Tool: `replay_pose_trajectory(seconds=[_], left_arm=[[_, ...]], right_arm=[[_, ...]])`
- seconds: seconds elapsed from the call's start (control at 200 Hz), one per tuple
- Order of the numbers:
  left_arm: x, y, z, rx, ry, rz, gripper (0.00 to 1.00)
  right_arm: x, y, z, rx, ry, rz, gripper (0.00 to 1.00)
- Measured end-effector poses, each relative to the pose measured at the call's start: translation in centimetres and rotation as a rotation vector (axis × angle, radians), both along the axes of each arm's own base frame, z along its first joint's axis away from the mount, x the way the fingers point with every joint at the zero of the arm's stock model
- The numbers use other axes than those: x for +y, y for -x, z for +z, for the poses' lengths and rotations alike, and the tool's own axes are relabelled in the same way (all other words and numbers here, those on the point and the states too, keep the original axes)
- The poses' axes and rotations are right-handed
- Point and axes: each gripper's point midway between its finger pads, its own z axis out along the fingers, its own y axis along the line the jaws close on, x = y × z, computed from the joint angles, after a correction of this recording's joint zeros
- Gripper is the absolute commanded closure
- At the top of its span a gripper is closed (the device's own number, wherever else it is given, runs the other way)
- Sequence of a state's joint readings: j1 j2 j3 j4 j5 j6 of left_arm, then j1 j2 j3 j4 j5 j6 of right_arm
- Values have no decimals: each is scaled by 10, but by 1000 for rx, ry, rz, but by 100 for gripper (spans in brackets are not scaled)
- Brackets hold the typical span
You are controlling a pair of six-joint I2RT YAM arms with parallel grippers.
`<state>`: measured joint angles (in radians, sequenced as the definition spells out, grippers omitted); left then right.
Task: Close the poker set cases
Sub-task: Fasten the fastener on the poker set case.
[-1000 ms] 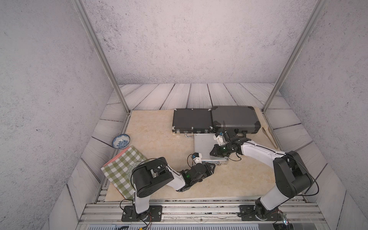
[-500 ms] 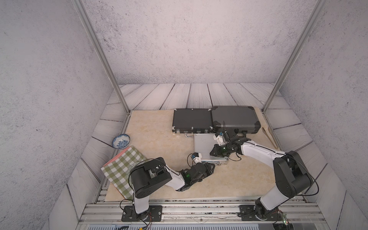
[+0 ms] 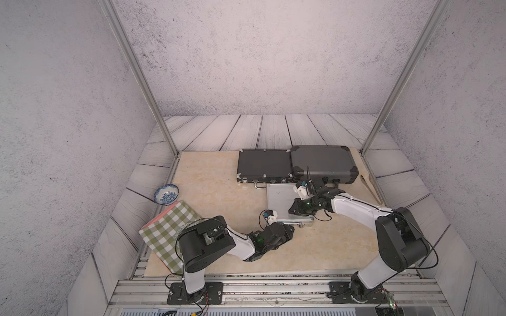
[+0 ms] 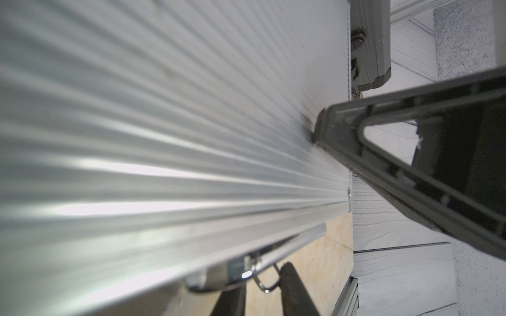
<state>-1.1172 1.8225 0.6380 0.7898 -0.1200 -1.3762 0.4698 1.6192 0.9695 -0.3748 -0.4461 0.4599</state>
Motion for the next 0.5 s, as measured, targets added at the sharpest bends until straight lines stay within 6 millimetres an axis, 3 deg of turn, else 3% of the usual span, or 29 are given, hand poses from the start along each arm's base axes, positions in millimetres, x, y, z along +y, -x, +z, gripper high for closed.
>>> replay_pose_trajectory(seconds=[0.215, 0.5], left_arm=[[-1, -2, 4, -21, 8, -7, 62], [0, -3, 0, -23, 4, -6, 68]], right_arm=[[0, 0, -2, 5, 2, 0, 83], [0, 1, -3, 9, 4, 0, 83]])
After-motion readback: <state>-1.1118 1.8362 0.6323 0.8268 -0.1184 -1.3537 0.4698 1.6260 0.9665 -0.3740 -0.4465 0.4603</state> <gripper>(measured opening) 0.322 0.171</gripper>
